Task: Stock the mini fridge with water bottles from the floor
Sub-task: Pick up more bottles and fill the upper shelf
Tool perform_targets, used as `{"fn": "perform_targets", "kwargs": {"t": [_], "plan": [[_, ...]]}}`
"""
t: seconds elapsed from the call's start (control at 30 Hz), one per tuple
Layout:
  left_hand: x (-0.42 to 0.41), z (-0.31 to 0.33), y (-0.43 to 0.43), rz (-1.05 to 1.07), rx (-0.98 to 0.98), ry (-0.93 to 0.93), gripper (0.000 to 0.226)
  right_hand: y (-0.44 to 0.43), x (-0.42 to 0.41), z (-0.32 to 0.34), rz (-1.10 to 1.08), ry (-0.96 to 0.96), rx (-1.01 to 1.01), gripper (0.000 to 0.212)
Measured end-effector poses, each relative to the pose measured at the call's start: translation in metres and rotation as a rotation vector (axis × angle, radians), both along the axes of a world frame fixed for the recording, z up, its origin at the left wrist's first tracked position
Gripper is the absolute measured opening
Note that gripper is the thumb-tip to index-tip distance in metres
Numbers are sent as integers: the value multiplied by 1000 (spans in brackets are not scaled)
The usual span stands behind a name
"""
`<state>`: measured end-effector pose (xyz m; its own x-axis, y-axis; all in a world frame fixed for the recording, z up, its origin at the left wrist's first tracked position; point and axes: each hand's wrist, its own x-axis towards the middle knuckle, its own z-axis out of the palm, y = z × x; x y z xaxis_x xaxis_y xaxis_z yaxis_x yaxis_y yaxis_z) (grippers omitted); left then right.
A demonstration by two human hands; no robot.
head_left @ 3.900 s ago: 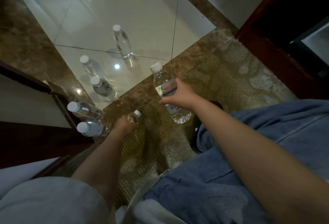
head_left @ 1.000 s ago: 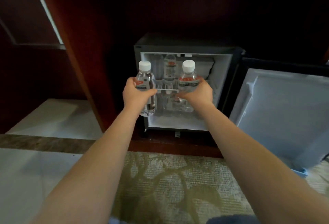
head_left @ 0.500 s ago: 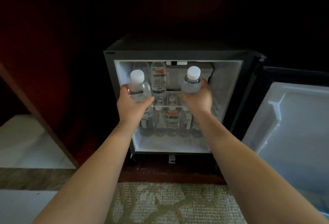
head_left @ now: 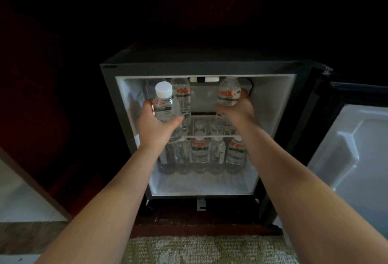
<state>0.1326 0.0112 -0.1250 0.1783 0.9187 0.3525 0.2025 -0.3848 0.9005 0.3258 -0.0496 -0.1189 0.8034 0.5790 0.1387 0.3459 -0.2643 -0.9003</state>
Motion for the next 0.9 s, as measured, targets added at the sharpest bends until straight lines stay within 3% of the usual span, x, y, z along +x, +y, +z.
{"fn": "perform_targets", "kwargs": {"t": [0.67,0.9], "plan": [[-2,-7,11,-18,4,-7,59,25,17,-16,117,-39,-51,86],[-1,-9,14,-11,27,28,62,24,12,-22,197,70,43,86]]}}
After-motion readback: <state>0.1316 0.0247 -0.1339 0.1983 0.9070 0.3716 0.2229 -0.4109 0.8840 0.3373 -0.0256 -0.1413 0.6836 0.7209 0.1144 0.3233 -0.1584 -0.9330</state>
